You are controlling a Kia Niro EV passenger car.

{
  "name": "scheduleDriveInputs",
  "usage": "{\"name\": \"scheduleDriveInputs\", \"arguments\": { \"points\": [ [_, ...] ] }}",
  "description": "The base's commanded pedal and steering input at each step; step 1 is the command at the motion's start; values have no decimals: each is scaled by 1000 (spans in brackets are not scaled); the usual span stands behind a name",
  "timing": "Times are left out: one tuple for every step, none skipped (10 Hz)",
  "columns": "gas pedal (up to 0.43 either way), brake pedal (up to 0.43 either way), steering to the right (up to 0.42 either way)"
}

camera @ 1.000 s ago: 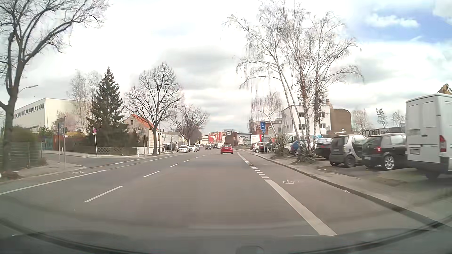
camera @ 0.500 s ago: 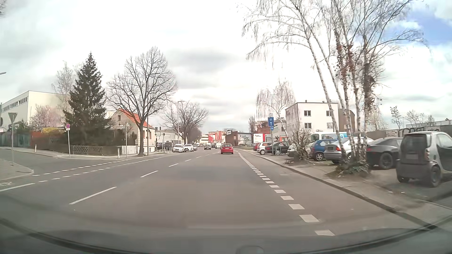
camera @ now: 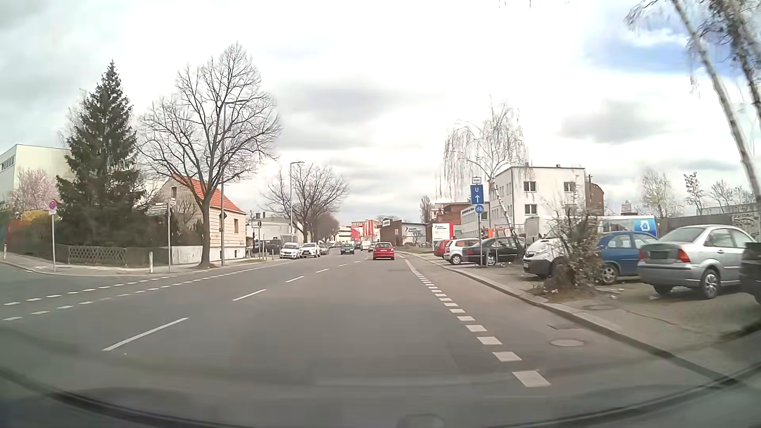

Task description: Follow the waypoints while adhering to traffic rules and regulations

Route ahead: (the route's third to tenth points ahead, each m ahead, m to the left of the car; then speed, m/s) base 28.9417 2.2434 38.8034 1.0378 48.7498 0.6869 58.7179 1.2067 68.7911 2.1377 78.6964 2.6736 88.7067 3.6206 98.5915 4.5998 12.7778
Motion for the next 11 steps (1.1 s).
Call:
{"name": "scheduleDriveInputs", "arguments": {
  "points": [
    [0, 0, -1],
    [0, 0, -1],
    [0, 0, -2],
    [0, 0, -1],
    [0, 0, 0],
    [0, 0, 0],
    [0, 0, 0],
    [0, 0, 2],
    [0, 0, 3],
    [0, 0, 3],
    [0, 0, 4]
  ]
}}
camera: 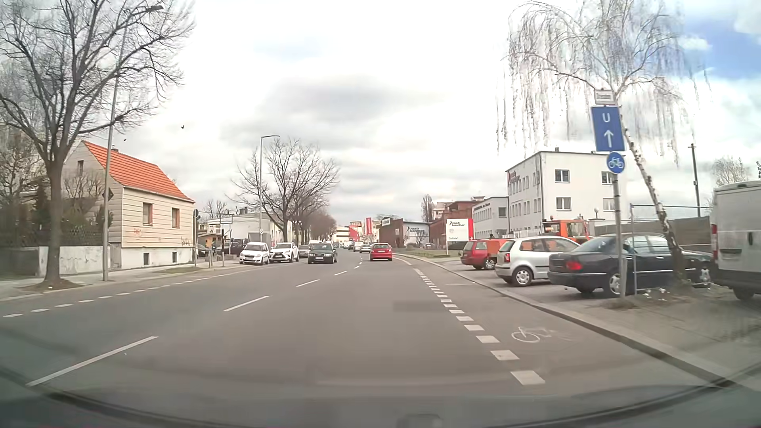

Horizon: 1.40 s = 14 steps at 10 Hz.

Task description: Follow the waypoints while adhering to traffic rules and regulations

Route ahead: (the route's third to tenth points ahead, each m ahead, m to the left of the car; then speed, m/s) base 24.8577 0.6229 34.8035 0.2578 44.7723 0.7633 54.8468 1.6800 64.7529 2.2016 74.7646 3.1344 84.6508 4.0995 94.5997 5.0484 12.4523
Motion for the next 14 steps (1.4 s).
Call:
{"name": "scheduleDriveInputs", "arguments": {
  "points": [
    [0, 0, 4],
    [0, 0, 5],
    [0, 0, 5],
    [0, 0, 6],
    [0, 0, 7],
    [0, 0, 7],
    [0, 0, 7],
    [0, 0, 7],
    [0, 0, 7],
    [0, 0, 7],
    [0, 0, 4],
    [0, 0, 2],
    [0, 0, -2],
    [0, 0, -7]
  ]
}}
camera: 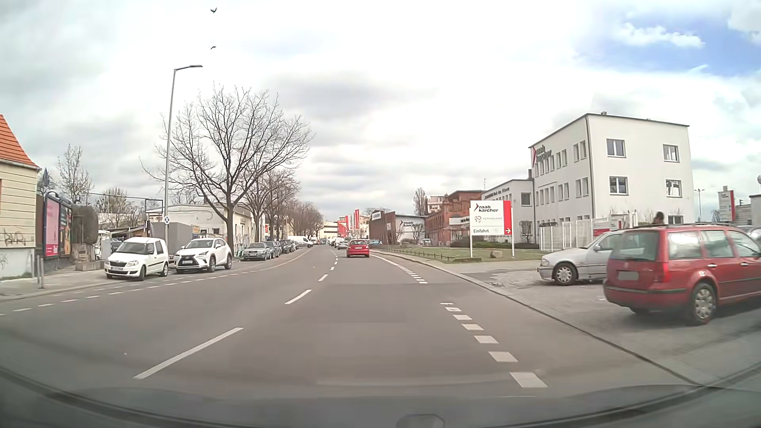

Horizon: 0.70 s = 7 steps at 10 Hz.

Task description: Follow the waypoints while adhering to traffic rules and regulations

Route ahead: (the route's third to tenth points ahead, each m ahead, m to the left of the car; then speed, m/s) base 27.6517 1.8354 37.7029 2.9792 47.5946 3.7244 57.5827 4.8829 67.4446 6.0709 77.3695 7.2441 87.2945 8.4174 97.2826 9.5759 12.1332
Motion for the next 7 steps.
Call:
{"name": "scheduleDriveInputs", "arguments": {
  "points": [
    [0, 0, -11],
    [0, 0, -11],
    [0, 0, -13],
    [0, 0, -16],
    [0, 0, -17],
    [8, 0, -17],
    [28, 0, -17]
  ]
}}
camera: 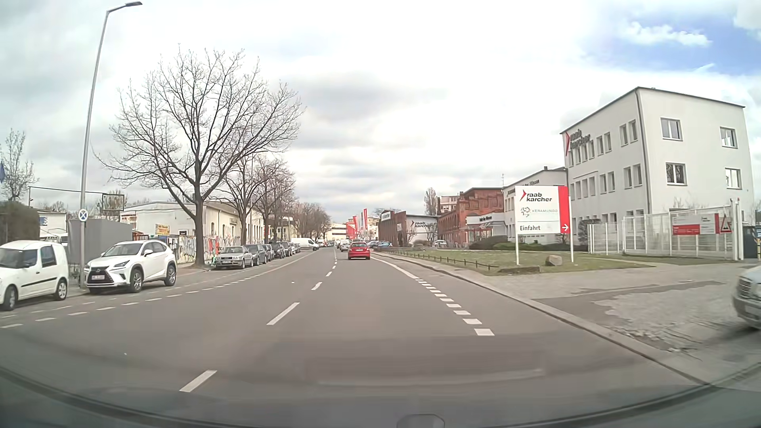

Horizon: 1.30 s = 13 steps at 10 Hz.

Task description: Follow the waypoints while adhering to traffic rules and regulations

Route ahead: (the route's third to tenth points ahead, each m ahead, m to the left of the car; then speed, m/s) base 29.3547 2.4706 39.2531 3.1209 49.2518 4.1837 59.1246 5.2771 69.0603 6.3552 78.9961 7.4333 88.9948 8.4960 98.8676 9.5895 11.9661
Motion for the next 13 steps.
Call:
{"name": "scheduleDriveInputs", "arguments": {
  "points": [
    [39, 0, -16],
    [39, 0, -13],
    [39, 0, -13],
    [39, 0, -12],
    [39, 0, -13],
    [39, 0, -13],
    [39, 0, -15],
    [39, 0, -14],
    [39, 0, -15],
    [39, 0, -14],
    [39, 0, -14],
    [39, 0, -14],
    [39, 0, -13]
  ]
}}
